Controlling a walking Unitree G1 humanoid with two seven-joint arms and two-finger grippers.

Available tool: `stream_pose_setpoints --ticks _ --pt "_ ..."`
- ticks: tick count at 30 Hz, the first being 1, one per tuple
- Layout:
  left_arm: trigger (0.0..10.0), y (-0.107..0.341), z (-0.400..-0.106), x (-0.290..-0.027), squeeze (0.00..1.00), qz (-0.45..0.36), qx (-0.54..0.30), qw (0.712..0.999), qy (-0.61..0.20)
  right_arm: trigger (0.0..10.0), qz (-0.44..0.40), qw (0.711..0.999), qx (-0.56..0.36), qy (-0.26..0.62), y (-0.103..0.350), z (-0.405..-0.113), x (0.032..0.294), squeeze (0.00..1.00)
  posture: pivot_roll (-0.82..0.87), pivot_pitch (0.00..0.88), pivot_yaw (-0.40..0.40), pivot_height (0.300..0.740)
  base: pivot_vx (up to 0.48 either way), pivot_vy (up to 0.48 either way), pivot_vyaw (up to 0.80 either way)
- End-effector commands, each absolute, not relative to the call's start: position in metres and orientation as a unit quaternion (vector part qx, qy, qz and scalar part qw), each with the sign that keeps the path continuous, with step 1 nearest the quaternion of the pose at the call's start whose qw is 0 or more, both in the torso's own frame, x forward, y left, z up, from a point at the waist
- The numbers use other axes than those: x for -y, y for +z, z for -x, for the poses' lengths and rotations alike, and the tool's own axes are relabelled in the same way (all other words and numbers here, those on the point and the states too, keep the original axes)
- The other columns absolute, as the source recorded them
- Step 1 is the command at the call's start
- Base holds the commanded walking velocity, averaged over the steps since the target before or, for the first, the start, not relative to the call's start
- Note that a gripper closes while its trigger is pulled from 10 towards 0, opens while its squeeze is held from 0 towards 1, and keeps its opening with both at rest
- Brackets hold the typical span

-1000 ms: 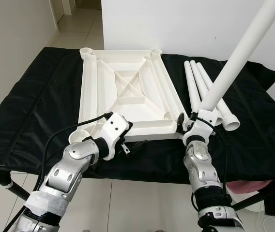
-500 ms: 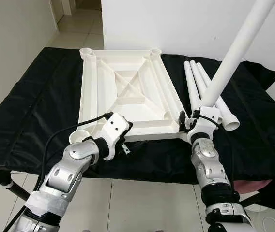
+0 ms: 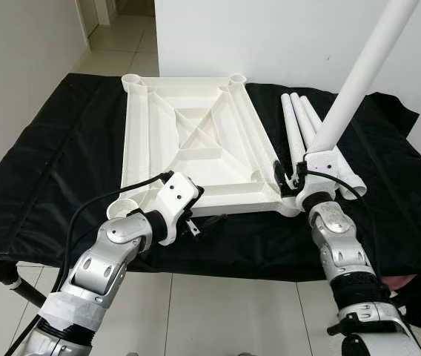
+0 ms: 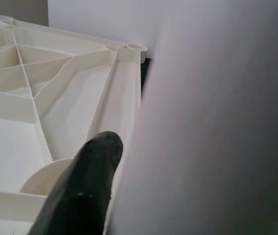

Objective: Building children table

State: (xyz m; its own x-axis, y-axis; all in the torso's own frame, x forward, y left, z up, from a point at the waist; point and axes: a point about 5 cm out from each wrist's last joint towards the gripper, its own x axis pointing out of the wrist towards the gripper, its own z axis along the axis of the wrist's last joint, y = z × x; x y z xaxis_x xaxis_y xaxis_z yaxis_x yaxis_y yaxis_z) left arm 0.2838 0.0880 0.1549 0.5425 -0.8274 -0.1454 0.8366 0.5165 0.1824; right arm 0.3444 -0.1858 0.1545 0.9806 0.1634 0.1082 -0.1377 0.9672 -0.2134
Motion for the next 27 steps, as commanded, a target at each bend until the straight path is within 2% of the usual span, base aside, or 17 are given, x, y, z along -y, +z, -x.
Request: stream_pose_setpoints --ticks 1,8,9,17,23,27 --pt "10.0 0.156 -0.286 -0.088 0.0 -0.117 -0.024 0.868 -0.482 0.0 0.113 0.988 0.048 0.096 0.152 -0.346 0.185 0.0 -0.02 0.026 -0.015 0.74 0.0 0.0 0.0" --pt "10.0 0.157 -0.286 -0.089 0.0 -0.118 -0.022 0.869 -0.48 0.0 0.121 0.988 0.023 0.096 0.146 -0.346 0.193 0.0 -0.02 0.027 -0.014 0.74 0.0 0.0 0.0" --pt "10.0 0.157 -0.286 -0.09 0.0 -0.117 -0.021 0.87 -0.479 10.0 0.12 0.989 0.013 0.089 0.144 -0.346 0.196 0.0 -0.02 0.027 -0.014 0.74 0.0 0.0 0.0" --pt "10.0 0.158 -0.287 -0.09 0.0 -0.117 -0.021 0.87 -0.478 10.0 0.105 0.991 0.007 0.08 0.141 -0.347 0.199 0.0 -0.02 0.027 -0.013 0.74 0.0 0.0 0.0" --pt "10.0 0.159 -0.286 -0.091 0.0 -0.12 -0.02 0.869 -0.479 10.0 0.004 0.999 -0.024 0.043 0.118 -0.34 0.189 0.0 -0.02 0.031 -0.009 0.74 0.0 0.0 0.0" --pt "10.0 0.16 -0.286 -0.091 0.0 -0.12 -0.02 0.869 -0.48 10.0 -0.016 0.999 -0.032 0.04 0.111 -0.338 0.185 0.0 -0.02 0.03 -0.01 0.74 0.0 0.0 0.0"
